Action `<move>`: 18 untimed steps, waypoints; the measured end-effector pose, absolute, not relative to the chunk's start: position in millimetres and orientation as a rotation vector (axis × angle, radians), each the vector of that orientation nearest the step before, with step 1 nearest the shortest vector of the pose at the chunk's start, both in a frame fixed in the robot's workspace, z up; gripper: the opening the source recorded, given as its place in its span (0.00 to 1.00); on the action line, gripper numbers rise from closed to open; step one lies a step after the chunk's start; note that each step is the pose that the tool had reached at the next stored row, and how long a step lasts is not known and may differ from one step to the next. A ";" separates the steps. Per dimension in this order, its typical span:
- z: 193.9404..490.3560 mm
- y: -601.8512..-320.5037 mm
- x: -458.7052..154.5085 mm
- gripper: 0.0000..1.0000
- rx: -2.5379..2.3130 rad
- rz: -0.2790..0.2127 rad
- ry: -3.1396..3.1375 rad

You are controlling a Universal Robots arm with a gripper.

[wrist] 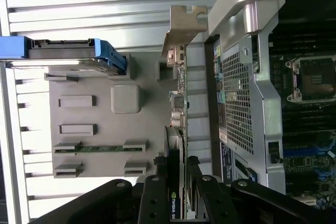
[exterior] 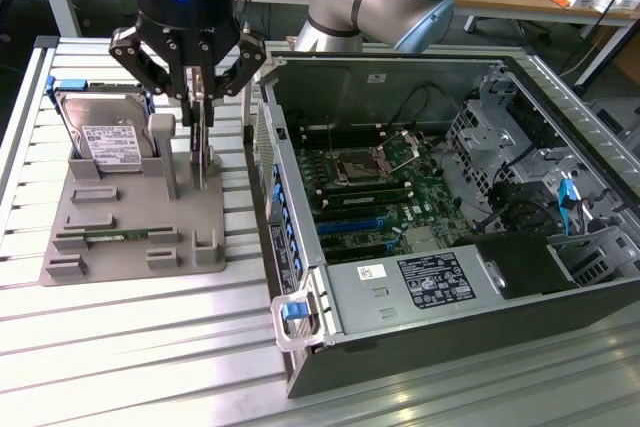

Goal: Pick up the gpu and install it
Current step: 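Pick up the gpu and move the gpu toward the slot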

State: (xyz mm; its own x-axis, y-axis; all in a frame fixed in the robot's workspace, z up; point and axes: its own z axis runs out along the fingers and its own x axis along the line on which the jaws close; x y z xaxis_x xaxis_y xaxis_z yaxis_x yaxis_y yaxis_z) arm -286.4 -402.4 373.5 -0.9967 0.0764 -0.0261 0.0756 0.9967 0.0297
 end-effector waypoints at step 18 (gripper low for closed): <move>402.1 -402.4 -286.4 0.26 0.118 0.045 3.112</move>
State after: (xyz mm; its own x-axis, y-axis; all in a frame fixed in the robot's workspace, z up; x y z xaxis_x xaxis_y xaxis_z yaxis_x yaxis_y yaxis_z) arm -286.4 -402.4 402.1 -0.9967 0.0764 -0.0261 0.0756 0.9967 0.0297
